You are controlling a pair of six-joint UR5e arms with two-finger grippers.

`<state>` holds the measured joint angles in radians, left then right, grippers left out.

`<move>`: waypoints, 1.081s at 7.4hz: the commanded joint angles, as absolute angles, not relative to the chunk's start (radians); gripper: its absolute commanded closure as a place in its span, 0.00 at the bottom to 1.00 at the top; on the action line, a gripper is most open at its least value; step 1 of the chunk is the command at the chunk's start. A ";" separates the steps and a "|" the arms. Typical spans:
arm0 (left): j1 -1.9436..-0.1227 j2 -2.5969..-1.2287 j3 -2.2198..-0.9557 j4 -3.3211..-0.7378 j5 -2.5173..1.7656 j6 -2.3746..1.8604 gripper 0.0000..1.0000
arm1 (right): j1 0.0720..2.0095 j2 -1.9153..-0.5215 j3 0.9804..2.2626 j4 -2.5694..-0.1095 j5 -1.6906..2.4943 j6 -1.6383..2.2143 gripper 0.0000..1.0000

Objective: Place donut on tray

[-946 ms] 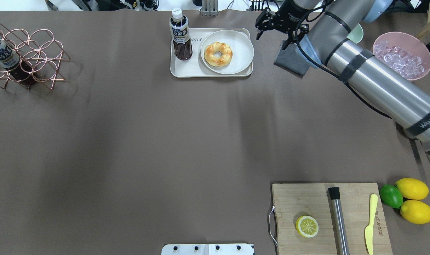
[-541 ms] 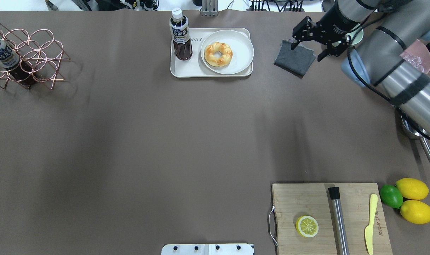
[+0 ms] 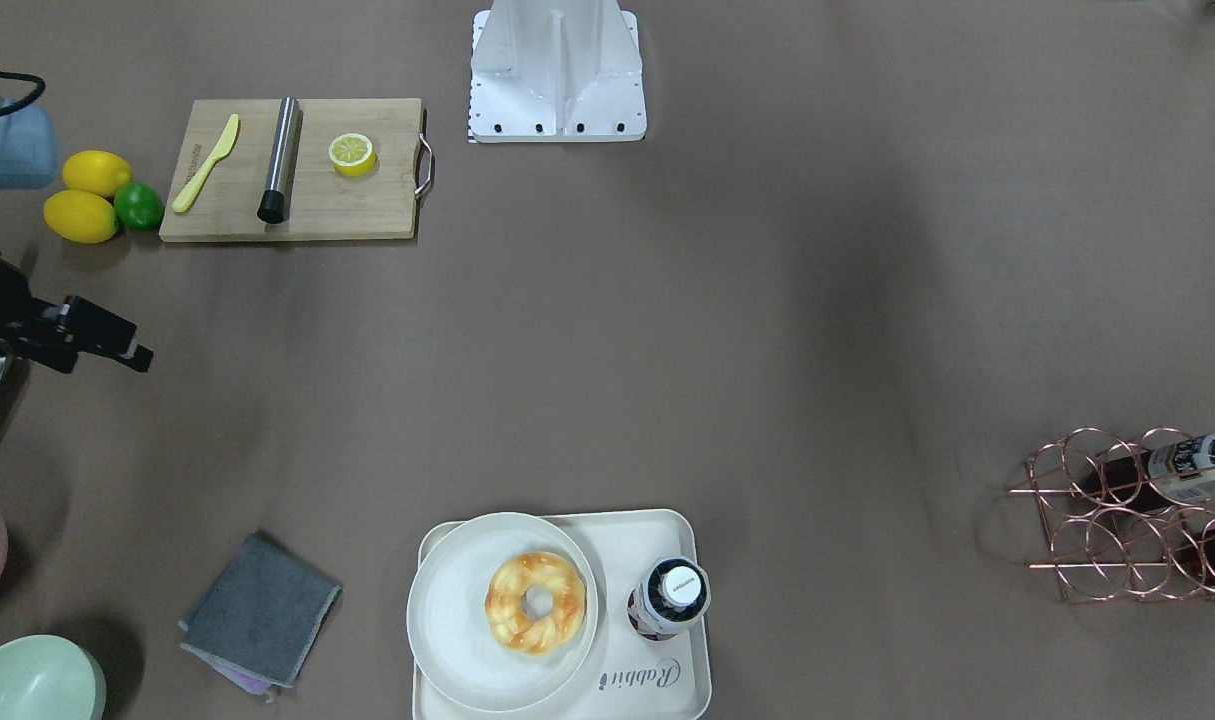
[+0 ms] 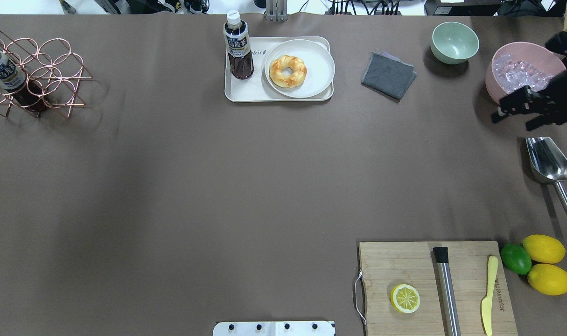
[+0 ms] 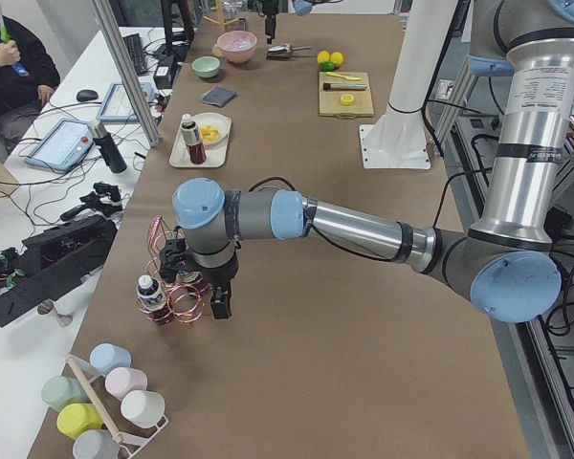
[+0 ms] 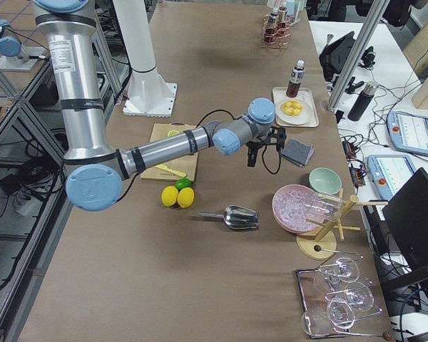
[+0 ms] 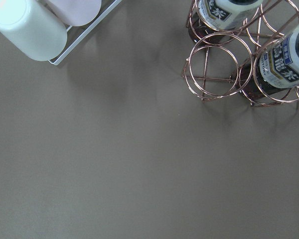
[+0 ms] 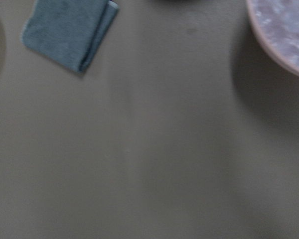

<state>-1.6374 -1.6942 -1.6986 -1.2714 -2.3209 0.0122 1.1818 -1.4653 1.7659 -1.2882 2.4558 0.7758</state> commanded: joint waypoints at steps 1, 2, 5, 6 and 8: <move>-1.638 -1.694 -1.698 -1.272 -2.321 0.015 0.02 | 1.278 -1.676 1.789 -1.290 2.477 0.494 0.01; -1.637 -1.695 -1.700 -1.272 -2.322 0.015 0.02 | 1.329 -1.724 1.780 -1.298 2.476 0.348 0.01; -1.638 -1.697 -1.700 -1.276 -2.324 0.015 0.02 | 1.516 -1.691 1.776 -1.764 2.317 -0.106 0.00; -1.637 -1.697 -1.700 -1.276 -2.324 0.015 0.02 | 1.569 -1.621 1.775 -1.914 2.239 -0.198 0.00; -1.637 -1.697 -1.695 -1.279 -2.322 0.015 0.02 | 1.594 -1.608 1.776 -1.959 2.246 -0.213 0.00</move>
<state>-1.6371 -1.6967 -1.6994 -1.2770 -2.3238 0.0153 1.5626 -1.6299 1.7756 -1.8861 2.2632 -0.1694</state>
